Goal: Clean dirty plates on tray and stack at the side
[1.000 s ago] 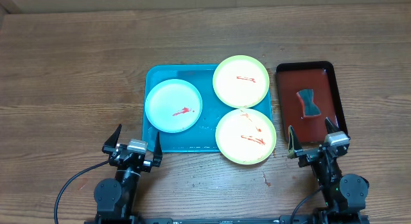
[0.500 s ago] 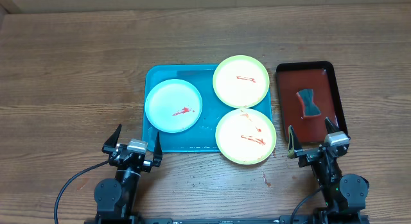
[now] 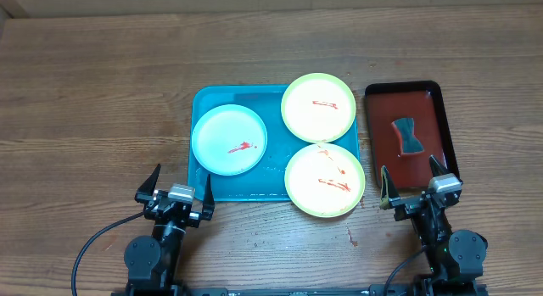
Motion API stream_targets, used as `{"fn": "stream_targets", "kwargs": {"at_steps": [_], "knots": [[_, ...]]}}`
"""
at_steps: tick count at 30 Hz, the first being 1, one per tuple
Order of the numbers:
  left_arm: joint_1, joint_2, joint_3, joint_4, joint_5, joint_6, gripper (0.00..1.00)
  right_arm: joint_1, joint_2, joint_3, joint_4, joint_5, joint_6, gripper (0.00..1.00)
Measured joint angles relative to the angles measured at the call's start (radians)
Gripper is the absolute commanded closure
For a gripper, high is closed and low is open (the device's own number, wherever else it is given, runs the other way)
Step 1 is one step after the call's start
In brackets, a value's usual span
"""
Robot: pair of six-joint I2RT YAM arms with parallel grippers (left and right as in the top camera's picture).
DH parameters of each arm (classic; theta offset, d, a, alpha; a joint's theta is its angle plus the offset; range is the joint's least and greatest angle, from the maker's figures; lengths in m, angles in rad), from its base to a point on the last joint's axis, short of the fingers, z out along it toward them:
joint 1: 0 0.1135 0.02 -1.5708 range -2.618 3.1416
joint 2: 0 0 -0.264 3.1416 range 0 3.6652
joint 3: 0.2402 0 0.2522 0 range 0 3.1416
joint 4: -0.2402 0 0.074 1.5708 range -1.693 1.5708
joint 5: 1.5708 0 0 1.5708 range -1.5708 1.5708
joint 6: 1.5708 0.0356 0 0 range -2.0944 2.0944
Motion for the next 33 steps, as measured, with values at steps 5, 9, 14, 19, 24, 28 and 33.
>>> {"fn": "stream_targets", "kwargs": {"at_steps": [5, 9, 14, 19, 24, 28, 33], "knots": [[0.000, 0.000, 0.000, 0.000, 0.000, 0.000, 0.00, 0.000, 0.000, 0.000, 0.000, 0.000, 0.000, 0.00], [0.000, 0.000, 0.000, 0.000, 0.000, 0.000, 0.00, 0.000, 0.000, 0.000, 0.008, 0.000, 0.000, 0.00], [0.000, 0.000, 0.000, 0.000, -0.001, -0.001, 0.00, 0.000, 0.000, 0.000, 0.011, 0.000, -0.001, 0.00], [0.000, 0.000, 0.000, 0.005, 0.001, -0.053, 0.00, 0.000, 0.000, 0.000, 0.010, -0.003, 0.000, 0.00], [0.000, 0.000, 0.000, 0.002, 0.041, -0.093, 0.00, 0.000, 0.000, 0.000, 0.014, -0.026, 0.021, 0.00], [0.000, 0.026, 0.033, -0.033, 0.059, -0.114, 0.00, 0.000, 0.009, 0.022, 0.007, -0.043, 0.034, 0.00], [0.000, 0.171, 0.197, -0.090, 0.069, -0.129, 0.00, 0.000, 0.077, 0.163, -0.022, -0.056, 0.041, 0.00]]}}
